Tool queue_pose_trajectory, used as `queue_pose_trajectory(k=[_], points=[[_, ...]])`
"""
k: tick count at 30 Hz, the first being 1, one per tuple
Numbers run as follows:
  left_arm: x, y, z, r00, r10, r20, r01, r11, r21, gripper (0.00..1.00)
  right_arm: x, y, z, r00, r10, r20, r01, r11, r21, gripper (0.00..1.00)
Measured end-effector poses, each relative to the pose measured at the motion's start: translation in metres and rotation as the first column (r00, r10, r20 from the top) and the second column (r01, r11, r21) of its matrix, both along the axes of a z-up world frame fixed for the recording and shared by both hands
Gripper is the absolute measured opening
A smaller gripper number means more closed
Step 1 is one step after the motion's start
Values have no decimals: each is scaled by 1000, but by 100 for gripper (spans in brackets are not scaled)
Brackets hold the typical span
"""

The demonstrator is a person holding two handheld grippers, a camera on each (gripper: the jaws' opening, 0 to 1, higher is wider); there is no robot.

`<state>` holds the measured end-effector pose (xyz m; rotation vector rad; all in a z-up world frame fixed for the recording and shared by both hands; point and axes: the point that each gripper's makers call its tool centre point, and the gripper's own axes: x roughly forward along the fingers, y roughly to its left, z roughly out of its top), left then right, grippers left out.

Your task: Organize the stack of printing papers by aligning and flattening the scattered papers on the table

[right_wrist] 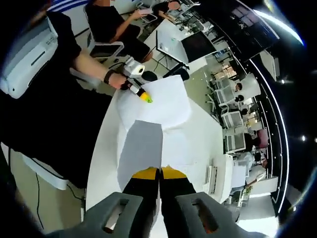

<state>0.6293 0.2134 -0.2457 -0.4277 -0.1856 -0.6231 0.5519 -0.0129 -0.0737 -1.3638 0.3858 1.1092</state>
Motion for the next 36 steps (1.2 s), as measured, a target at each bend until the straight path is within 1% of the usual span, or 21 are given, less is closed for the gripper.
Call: queue_pose_trajectory(k=[1,2,3,4,5,6,8,10,11,14,17,20,22,28,29,32,36], points=[[0,0,0,1000,0,1,0,1000,0,18,5,4,-2,1000,4,-9,-4,1000,-9,0],[0,0,0,1000,-1,2,1,1000,-1,18,13,8,-7,1000,4,-18,-5,999,-37,0],[0,0,0,1000,-2,2,2,1000,-2,18,20,11,-8,1000,8,-3,-8,999,-49,0],[-1,0,0,1000,-2,4,2,1000,-3,18,35,15,-10,1000,-11,14,12,997,-77,0],[-1,0,0,1000,-1,4,1,1000,-4,18,45,16,-13,999,-32,8,33,994,-108,0],[-1,0,0,1000,-1,4,1,1000,-4,18,53,22,-17,1000,-30,10,31,993,-118,0],[-2,0,0,1000,-2,9,2,1000,-2,18,65,31,-23,999,-32,1,32,991,-128,0],[-3,0,1,1000,-9,14,9,1000,-1,18,81,44,-31,1000,-14,1,14,990,-141,0],[-3,-1,1,1000,-12,16,12,1000,-1,18,89,49,-34,1000,-11,5,11,989,-147,0],[-3,-2,1,1000,-22,15,22,1000,-1,20,109,62,-41,999,11,44,-3,986,-167,0],[-3,-3,1,999,-29,16,29,1000,3,20,123,76,-45,998,32,52,-23,987,-157,0],[-3,-5,1,999,-36,20,36,999,12,20,131,90,-50,999,45,29,-41,989,-140,0],[-3,-6,0,999,-43,21,42,999,23,20,135,98,-55,999,47,26,-43,989,-141,0],[-3,-8,0,998,-53,30,52,998,35,23,136,120,-71,997,74,28,-68,983,-171,0],[-3,-8,0,998,-54,31,52,998,36,24,136,121,-71,997,78,30,-72,983,-170,0],[-3,-7,1,998,-50,37,49,998,42,25,134,136,-73,992,117,42,-109,981,-158,0],[-2,-7,0,998,-52,37,50,998,46,26,129,148,-75,989,141,36,-135,980,-146,0]])
